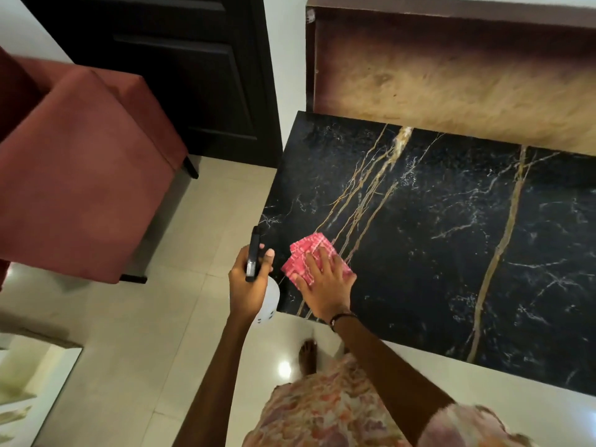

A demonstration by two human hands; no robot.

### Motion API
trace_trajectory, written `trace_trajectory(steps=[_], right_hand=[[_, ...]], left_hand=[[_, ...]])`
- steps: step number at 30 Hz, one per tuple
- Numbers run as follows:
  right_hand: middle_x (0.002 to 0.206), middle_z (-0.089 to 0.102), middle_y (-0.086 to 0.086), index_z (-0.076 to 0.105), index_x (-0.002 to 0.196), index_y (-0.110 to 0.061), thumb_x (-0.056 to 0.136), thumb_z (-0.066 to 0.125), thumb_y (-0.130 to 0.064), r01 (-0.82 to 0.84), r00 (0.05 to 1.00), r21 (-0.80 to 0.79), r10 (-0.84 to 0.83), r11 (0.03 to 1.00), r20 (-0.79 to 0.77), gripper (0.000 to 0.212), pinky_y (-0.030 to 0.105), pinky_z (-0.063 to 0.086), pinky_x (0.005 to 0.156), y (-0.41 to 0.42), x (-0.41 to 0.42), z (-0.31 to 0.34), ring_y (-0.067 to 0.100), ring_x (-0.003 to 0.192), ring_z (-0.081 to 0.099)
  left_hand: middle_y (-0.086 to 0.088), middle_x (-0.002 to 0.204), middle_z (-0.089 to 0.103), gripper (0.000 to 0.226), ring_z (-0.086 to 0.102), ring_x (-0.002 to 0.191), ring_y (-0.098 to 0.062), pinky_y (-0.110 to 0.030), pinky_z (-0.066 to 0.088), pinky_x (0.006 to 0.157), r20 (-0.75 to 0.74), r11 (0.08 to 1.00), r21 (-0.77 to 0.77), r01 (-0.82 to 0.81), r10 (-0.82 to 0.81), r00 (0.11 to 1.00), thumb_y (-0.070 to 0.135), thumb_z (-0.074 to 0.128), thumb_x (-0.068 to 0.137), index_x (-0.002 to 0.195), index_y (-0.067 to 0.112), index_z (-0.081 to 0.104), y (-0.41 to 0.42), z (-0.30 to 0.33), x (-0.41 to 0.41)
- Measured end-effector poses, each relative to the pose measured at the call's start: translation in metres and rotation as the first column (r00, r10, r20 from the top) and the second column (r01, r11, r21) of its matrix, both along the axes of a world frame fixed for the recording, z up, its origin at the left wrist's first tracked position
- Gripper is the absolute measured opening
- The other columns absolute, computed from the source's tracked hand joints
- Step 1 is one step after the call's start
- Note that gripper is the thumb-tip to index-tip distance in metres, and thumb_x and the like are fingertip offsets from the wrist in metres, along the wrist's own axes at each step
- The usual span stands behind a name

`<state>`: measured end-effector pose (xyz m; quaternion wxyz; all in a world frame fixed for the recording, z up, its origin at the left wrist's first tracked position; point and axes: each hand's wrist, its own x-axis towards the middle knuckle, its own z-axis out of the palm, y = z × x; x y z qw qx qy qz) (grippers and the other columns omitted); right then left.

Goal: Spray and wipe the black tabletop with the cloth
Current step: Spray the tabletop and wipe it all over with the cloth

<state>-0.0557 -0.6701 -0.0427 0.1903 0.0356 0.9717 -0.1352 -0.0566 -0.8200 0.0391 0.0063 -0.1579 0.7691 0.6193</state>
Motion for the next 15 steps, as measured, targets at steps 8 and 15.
trace_trajectory(steps=[8, 15], right_hand=[[0.159, 0.018, 0.003, 0.022, 0.15, -0.028, 0.077, -0.02, -0.072, 0.06, 0.998, -0.204, -0.059, 0.977, 0.011, 0.095, 0.048, 0.032, 0.109, -0.001, 0.047, 0.009, 0.031, 0.141, 0.024], [0.156, 0.026, 0.002, 0.02, 0.151, -0.015, 0.1, 0.04, -0.015, 0.332, 0.934, -0.346, -0.358, 0.878, -0.013, 0.054, 0.035, 0.05, 0.094, -0.012, 0.031, 0.009, 0.025, 0.129, 0.034]], left_hand=[[0.015, 0.092, 0.064, 0.027, 0.062, 0.094, -0.005, -0.022, 0.045, 0.089, -0.042, 0.999, -0.019, 0.04, -0.041, 0.998, 0.032, 0.062, 0.087, 0.111, 0.032, 0.051, 0.005, -0.011, -0.009], [-0.001, 0.097, 0.063, 0.033, 0.06, 0.095, -0.015, -0.016, 0.042, 0.089, -0.035, 1.0, -0.009, 0.014, -0.015, 0.999, 0.019, 0.062, 0.088, 0.111, 0.034, 0.045, -0.007, -0.011, -0.003]])
